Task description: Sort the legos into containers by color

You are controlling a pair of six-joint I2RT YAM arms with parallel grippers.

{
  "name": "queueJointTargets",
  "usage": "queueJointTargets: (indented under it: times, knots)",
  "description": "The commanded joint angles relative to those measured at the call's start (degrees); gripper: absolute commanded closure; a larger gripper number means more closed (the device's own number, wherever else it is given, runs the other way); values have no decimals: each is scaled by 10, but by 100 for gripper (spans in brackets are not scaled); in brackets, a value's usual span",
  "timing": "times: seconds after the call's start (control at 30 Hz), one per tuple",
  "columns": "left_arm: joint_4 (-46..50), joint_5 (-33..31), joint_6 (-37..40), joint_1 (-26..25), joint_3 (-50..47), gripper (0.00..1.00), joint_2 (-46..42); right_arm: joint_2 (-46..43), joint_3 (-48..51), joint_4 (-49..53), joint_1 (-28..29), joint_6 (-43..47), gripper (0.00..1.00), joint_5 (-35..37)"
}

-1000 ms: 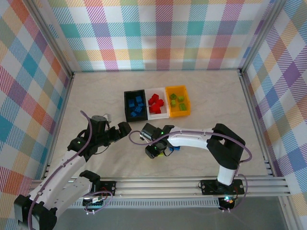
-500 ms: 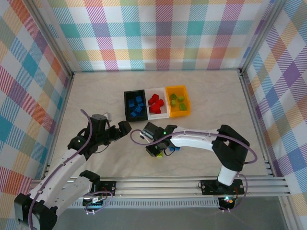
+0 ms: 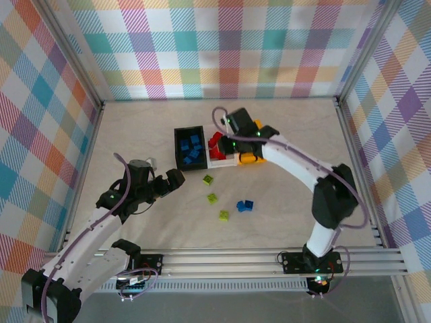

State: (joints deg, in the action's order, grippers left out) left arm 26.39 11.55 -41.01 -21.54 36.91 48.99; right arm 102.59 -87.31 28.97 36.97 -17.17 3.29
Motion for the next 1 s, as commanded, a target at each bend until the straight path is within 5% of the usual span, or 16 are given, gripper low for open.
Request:
queueJointTargets:
  times: [0.0, 0.17, 0.37, 0.67, 0.97]
  knots:
    - [-21, 16, -7, 8, -11, 0, 8, 80, -65, 38, -14, -20, 76, 12]
    - [-22, 21, -3, 8, -14, 0, 21, 170, -168, 71, -22, -28, 70, 33]
    - [-19, 33, 11, 8, -10, 0, 35, 173, -198, 76, -25, -35, 37, 19]
    - [-37, 46, 14, 8, -15, 0, 45, -16, 20, 50, -1, -40, 30, -5]
    - [-61, 62, 13, 7, -25, 0, 67, -176, 270, 99, 69, -53, 39, -12]
